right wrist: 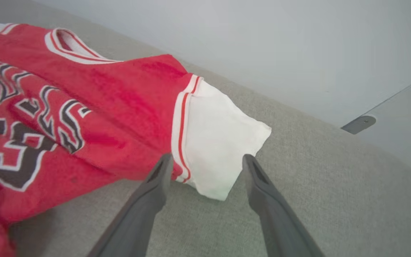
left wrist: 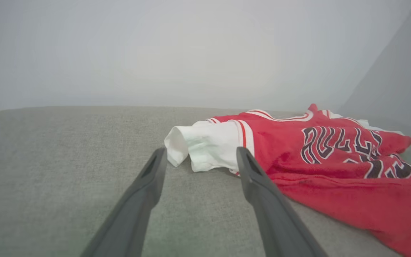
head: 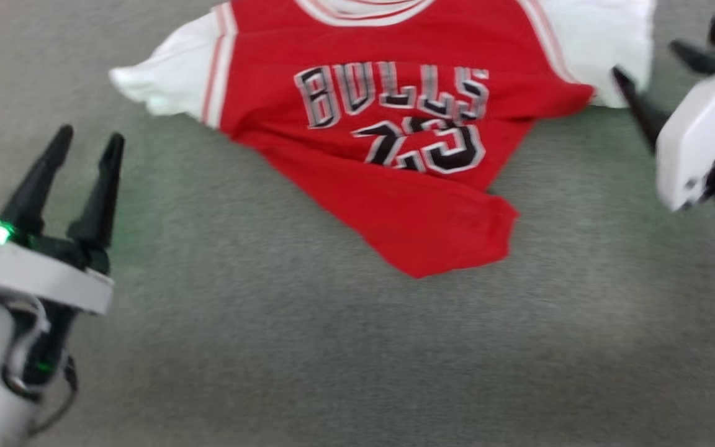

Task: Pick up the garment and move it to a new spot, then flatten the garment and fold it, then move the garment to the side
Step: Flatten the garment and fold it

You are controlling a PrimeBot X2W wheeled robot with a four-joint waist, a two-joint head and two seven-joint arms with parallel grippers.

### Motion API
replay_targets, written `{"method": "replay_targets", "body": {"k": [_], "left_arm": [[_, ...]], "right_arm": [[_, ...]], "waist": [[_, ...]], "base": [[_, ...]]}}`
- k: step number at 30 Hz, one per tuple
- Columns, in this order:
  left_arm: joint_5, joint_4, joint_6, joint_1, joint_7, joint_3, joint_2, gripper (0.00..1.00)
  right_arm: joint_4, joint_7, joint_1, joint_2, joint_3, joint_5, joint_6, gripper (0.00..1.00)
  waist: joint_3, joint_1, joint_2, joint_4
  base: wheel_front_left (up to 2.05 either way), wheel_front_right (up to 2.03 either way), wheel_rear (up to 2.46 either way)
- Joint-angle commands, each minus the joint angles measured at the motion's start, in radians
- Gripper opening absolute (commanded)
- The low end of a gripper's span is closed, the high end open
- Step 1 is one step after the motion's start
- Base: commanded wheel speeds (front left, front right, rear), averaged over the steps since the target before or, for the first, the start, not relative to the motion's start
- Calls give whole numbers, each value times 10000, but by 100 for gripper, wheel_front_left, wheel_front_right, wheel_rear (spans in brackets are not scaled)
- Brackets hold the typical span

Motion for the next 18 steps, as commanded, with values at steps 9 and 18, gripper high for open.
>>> {"method": "replay_targets", "body": {"k": [9,18], "left_arm": [[2259,-1751,-173,1955,0,1860,-2227,100],[2104,-2224,-179,1848,0,1768,-2250,100]], "right_arm": [[2425,3192,-3615,-1339,913,723,-17,100],[4154,4276,-5317,-1547,856,-63,-17,100]], "waist": [[1412,0,0,2506],[2187,0,0,3217]], "base": [[0,0,0],[0,0,0]]}}
